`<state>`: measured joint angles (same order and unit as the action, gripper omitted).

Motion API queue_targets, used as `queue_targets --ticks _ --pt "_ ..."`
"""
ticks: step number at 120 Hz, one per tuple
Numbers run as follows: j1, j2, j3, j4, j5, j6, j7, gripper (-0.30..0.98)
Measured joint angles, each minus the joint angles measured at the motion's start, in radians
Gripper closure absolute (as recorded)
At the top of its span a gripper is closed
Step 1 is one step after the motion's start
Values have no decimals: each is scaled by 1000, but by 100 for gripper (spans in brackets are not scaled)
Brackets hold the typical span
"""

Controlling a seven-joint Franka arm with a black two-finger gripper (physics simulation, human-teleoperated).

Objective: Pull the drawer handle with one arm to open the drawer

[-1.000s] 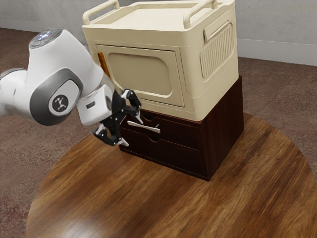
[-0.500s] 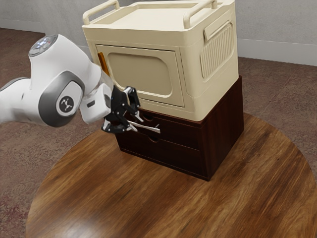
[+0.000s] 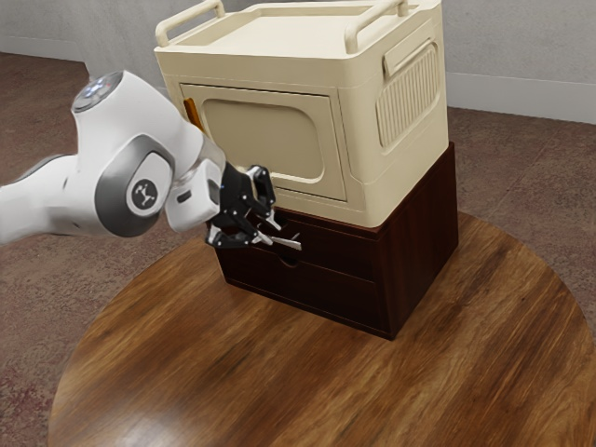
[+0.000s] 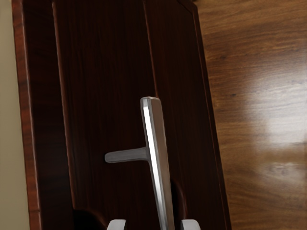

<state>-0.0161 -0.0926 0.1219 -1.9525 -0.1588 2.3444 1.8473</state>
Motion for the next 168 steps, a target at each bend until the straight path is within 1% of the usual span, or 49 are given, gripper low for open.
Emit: queue_targets --ticks 17,51,103,105,115,139,168 --pt "-16 -15 4 -43 -6 4 15 66" --pt "-21 -122 34 -158 5 5 38 71" --pt "-73 -307 54 -351 6 7 69 72" --pt "-77 -314 57 -359 5 7 70 70" --pt "-102 -350 85 -392 7 5 74 71" --pt "-109 -413 126 -426 16 -9 86 73" --pt "-108 -466 140 -468 27 -28 99 72"
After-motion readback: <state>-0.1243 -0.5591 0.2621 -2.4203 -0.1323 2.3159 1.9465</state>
